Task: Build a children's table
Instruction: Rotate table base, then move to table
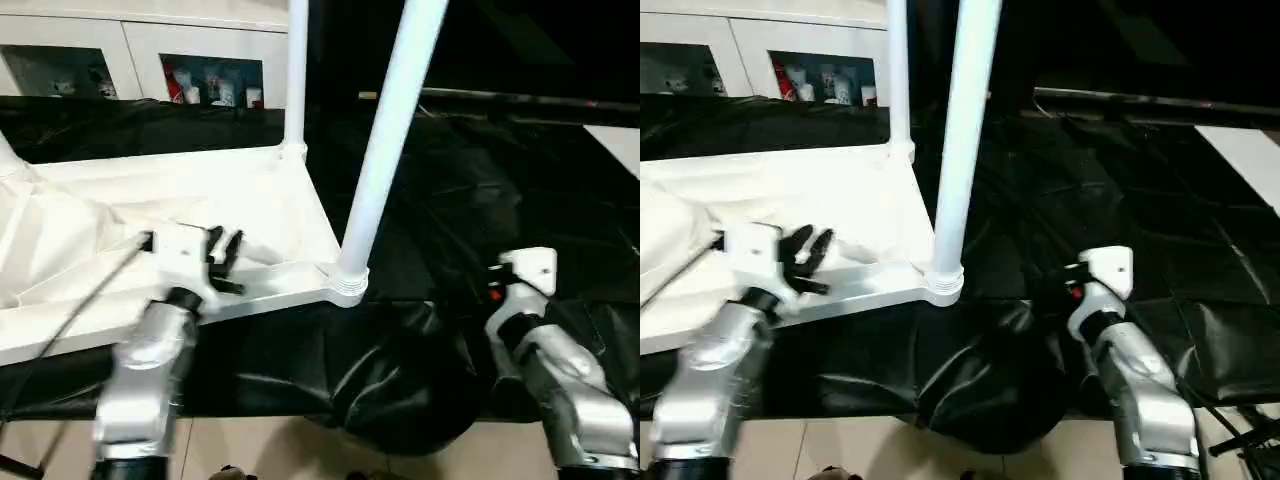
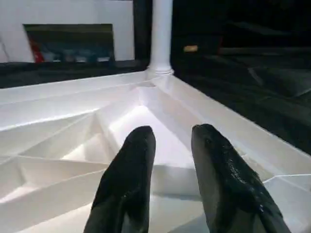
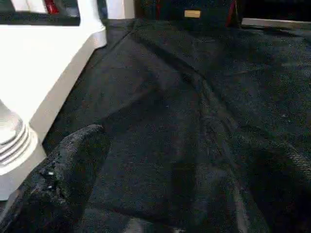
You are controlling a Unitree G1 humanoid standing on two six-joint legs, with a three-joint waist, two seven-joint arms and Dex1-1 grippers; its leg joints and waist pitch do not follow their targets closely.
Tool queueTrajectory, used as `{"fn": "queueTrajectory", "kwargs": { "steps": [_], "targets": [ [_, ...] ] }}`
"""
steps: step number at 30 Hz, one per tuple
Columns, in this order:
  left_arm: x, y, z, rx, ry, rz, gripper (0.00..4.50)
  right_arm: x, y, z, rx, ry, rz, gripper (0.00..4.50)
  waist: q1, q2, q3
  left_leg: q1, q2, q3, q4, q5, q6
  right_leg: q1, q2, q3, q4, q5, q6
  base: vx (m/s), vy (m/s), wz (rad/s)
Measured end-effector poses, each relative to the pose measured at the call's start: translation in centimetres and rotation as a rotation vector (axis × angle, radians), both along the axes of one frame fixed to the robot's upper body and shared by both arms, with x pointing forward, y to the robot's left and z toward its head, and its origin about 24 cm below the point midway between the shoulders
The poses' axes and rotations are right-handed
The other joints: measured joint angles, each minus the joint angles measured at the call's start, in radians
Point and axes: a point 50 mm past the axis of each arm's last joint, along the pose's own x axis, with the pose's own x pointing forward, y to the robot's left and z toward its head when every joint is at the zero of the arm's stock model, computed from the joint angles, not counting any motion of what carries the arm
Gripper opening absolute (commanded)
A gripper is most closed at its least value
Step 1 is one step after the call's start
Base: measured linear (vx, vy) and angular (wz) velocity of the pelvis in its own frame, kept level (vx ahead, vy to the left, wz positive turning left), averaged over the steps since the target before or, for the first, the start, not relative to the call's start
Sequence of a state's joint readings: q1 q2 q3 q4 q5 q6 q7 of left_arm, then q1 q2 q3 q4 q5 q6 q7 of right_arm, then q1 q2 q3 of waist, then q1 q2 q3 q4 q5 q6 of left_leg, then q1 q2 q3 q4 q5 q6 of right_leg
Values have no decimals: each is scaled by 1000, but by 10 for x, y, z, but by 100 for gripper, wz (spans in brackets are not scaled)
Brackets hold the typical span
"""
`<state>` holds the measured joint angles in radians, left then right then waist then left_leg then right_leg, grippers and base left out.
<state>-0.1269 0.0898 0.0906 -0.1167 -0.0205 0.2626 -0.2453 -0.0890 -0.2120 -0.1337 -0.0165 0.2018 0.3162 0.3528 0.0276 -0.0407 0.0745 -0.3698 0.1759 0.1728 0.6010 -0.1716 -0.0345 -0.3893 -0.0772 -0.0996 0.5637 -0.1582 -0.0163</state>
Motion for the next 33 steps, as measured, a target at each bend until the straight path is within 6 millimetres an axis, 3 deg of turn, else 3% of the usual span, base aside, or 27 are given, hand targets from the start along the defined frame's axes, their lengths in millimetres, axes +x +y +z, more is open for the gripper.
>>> {"fn": "queueTrajectory", "kwargs": {
  "steps": [4,5,6,7,8,9,10,11,12,13,14,15,16,17,18,19,20,21,22,23,24,25,26,27,29,30,33],
  "targets": [
    [-4,0,0,20,-8,43,149,2,1,-1,0,3,-16,449,-7,1,1,7,0,-4,0,0,0,8,0,-6,-11,0,0,0,0,0],
    [-4,1,0,20,-7,51,149,3,2,-1,0,4,-10,449,-12,5,3,12,1,-7,0,-1,1,11,-1,-14,-17,-1,1,0,0,0],
    [-5,1,-1,20,-3,57,149,5,5,-1,-1,4,0,449,-18,12,7,21,6,-10,-2,-5,-1,25,-2,-28,-30,-2,3,0,0,0],
    [-6,1,-2,21,1,60,149,5,8,0,2,0,13,449,-24,24,12,30,15,-14,-6,-8,-2,53,-1,-47,-32,-14,7,0,0,0],
    [-5,1,-1,22,-2,61,149,5,10,0,3,-1,18,449,-18,24,17,35,17,-11,-8,-8,-4,56,-3,-49,17,-55,-2,0,0,0],
    [-5,1,0,24,-7,61,149,4,10,-3,3,8,17,449,-11,19,18,43,16,8,-8,-8,-4,59,-12,-37,100,-90,-10,0,0,0],
    [-3,0,4,26,-20,54,149,2,8,-4,-6,12,14,449,9,1,13,48,15,32,-7,-8,-5,72,-15,-4,149,-119,-9,25,-107,11],
    [-4,-2,5,22,-27,55,149,5,9,-1,-19,-2,20,449,29,-20,2,50,19,47,18,-33,-20,77,-6,34,155,-181,21,122,-132,-11],
    [-6,-2,1,17,-13,57,149,6,10,1,-28,-8,28,449,46,-7,2,42,14,27,60,-83,-8,79,-8,28,149,-182,19,122,-132,-11],
    [-7,-4,-2,18,4,51,149,5,9,0,-37,-6,29,449,65,10,-6,21,-8,-22,112,-99,17,87,-8,18,142,-181,18,167,-55,-12],
    [-6,-8,-1,14,-2,36,149,3,6,-2,-56,5,19,449,65,24,-12,12,-14,-35,120,-98,29,93,-9,0,131,-180,18,127,-14,36],
    [-4,-11,3,14,-15,25,149,3,4,-3,-75,11,12,449,65,35,-19,10,-13,-38,82,-100,39,97,-9,-19,121,-175,17,127,-14,36],
    [-3,-12,6,15,-27,22,149,3,3,-4,-86,14,6,449,65,45,-25,-4,-9,-46,76,-76,37,107,-10,-52,104,-173,18,87,12,68],
    [-3,-11,6,16,-27,23,149,3,3,-5,-79,15,-8,449,60,57,-30,-8,-9,-59,70,-75,40,126,-9,-74,80,-169,22,126,34,75],
    [-3,-10,6,18,-27,25,149,4,4,-4,-61,9,-20,449,53,59,-33,-3,-7,-69,62,-73,40,131,-4,-82,58,-165,19,126,34,75],
    [-4,-7,4,22,-20,36,149,8,9,-1,-42,-6,-15,449,51,56,-33,5,-7,-64,51,-72,19,124,3,-60,71,-171,-14,180,7,44],
    [-5,0,1,31,-4,65,149,12,15,7,-35,-38,8,449,42,55,-34,10,-18,-64,56,-82,21,91,5,-21,139,-178,-25,165,6,7],
    [-5,3,1,35,-4,75,149,12,15,9,-35,-49,13,449,36,52,-36,14,-26,-63,59,-87,24,58,3,0,179,-181,-13,165,6,7],
    [-4,3,2,31,-7,77,149,10,12,7,-43,-47,15,449,28,45,-40,21,-33,-60,58,-92,25,17,-1,22,194,-170,10,103,2,6],
    [-4,2,2,27,-8,76,149,8,11,5,-44,-37,14,449,23,32,-41,27,-40,-49,57,-96,27,-12,-4,37,180,-158,27,86,-53,1],
    [-4,1,3,26,-11,75,149,7,10,3,-45,-31,16,449,14,11,-39,35,-52,-39,56,-101,22,-22,-17,51,126,-133,25,86,-53,1],
    [-4,-2,1,17,-4,73,149,4,7,-1,-54,-14,14,449,9,-7,-33,38,-56,-27,63,-112,25,-16,-16,71,125,-90,33,46,-103,9],
    [-4,-8,0,-1,-2,60,149,2,1,-3,-66,0,4,449,15,-1,-34,43,-54,-31,66,-125,54,-7,-10,74,116,-91,28,54,-99,4],
    [-4,-14,0,-8,-1,40,149,2,-3,-4,-72,3,-1,449,16,-3,-33,39,-55,-41,68,-131,65,-2,-7,75,111,-90,24,54,-99,4],
    [-4,-13,1,-4,-5,38,149,2,-4,-2,-73,-5,-1,449,20,9,-38,33,-48,-62,45,-89,25,6,13,70,108,-87,12,31,-33,-6],
    [-4,-9,2,7,-9,48,149,3,-2,-1,-71,-11,12,449,18,12,-40,31,-37,-64,41,-78,-12,6,19,67,106,-86,10,0,0,0],
    [-5,-2,1,17,-6,61,149,5,5,1,-67,-20,63,449,13,8,-37,16,-29,-61,37,-72,-23,2,20,59,88,-72,8,0,0,0]
  ]
}}
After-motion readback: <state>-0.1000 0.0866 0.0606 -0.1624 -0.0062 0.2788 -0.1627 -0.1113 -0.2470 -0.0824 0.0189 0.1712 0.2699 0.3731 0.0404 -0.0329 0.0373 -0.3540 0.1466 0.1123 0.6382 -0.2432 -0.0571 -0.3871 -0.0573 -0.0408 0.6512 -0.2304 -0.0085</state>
